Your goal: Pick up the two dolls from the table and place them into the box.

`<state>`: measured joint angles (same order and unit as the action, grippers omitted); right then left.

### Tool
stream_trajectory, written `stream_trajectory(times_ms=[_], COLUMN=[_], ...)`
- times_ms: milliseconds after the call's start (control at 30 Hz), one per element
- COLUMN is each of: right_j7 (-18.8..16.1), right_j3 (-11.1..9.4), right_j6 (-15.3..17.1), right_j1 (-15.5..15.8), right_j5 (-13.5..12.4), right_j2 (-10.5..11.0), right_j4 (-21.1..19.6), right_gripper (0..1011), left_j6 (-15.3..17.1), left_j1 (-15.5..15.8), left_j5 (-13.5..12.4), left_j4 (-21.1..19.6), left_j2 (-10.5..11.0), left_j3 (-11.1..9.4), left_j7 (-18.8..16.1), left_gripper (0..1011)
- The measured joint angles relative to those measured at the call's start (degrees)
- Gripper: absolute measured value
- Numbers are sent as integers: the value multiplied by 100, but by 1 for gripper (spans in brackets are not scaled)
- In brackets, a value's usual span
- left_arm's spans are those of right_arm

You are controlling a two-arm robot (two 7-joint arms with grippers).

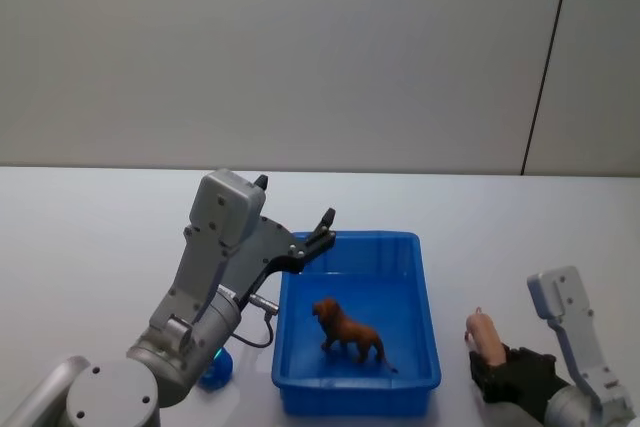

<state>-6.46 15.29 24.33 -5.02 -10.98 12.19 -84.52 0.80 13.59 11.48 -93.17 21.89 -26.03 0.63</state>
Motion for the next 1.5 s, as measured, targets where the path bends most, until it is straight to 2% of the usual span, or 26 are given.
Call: stream_trajectory(times_ms=[567, 800, 1033, 1300, 1500], right_j7=[97, -134, -427, -771, -906], right_j3=[24, 68, 146, 290, 378], right_j6=[-687, -838, -784, -434, -265], right_j1=[55, -22, -158, -458, -666], right_j5=[248, 358, 452, 541, 632], right_j2=[-9, -52, -154, -399, -570], right_j4=[-363, -650, -748, -615, -332], right_gripper=[369, 369, 369, 389, 585], left_j6=[0, 0, 0, 0, 0], left_j1=[0, 0, 0, 0, 0], left_j5=[0, 0, 0, 0, 0], left_j4=[0, 0, 0, 0, 0], left_j2=[0, 0, 0, 0, 0], left_j3=[0, 0, 0, 0, 0], left_j7=[0, 0, 0, 0, 0], left_gripper=[1001, 1001, 1001, 1001, 1001])
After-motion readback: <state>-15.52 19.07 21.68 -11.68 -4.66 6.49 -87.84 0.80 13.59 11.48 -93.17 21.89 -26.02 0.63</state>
